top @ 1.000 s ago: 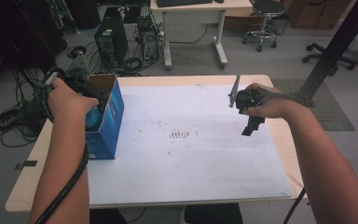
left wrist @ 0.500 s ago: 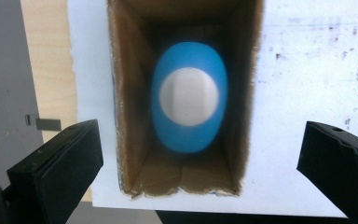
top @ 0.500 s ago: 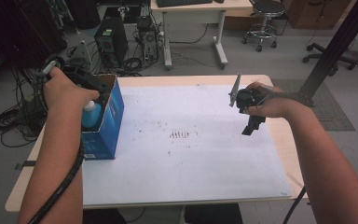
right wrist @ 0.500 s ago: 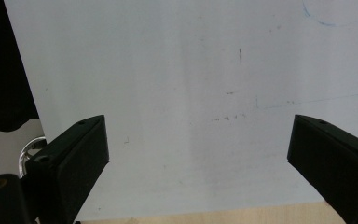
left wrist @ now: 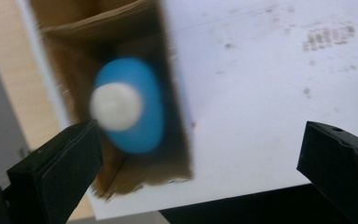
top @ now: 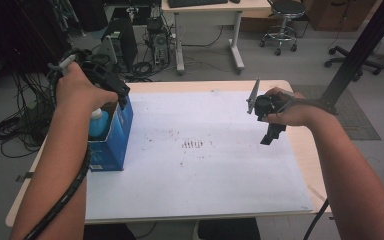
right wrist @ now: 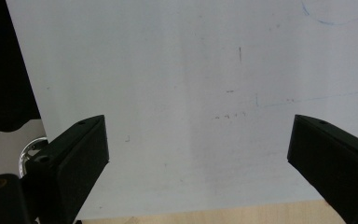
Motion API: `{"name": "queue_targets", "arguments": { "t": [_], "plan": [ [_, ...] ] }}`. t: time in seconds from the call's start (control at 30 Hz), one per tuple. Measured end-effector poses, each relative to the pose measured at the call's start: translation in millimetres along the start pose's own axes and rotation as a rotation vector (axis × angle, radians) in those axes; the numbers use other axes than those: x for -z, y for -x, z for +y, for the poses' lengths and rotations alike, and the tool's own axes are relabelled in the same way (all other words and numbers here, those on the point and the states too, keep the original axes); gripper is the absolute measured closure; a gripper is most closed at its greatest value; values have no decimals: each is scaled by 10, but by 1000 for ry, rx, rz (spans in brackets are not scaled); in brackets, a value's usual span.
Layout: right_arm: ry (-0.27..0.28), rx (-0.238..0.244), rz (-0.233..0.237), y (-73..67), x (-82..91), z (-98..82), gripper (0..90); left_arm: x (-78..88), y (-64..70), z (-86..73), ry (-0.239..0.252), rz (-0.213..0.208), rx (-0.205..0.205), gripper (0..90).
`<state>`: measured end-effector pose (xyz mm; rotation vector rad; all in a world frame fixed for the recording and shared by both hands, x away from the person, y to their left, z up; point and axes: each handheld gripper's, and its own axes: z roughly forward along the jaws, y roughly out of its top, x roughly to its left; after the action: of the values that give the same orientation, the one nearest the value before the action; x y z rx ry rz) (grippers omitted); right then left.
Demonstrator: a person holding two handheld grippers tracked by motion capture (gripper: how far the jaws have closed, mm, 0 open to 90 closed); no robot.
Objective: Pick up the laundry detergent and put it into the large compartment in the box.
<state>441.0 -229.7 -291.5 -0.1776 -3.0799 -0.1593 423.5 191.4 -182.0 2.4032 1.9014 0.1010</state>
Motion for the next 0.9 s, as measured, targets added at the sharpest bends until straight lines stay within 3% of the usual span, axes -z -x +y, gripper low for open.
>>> {"name": "queue_targets", "arguments": {
  "t": [0.2,0.3,0.43,0.63,0.8,0.9],
  "plan": [
    [1,1,-2,-3,-3,-12,52,7,152,47,3,-25,-111,9],
    [-2,1,-2,-8,-8,-11,52,-1,302,58,-7,-34,-266,2],
    [-6,0,-1,-13,-9,-4,52,-34,484,44,-15,-66,-422,2],
    [-7,9,-2,-27,-18,22,52,-66,676,25,4,-122,-577,2],
    [-9,6,0,-40,-17,28,52,-69,840,-29,5,-132,-735,2],
    [-15,7,-1,-41,-19,32,52,-79,916,-53,-10,-148,-803,2]
  ]
}}
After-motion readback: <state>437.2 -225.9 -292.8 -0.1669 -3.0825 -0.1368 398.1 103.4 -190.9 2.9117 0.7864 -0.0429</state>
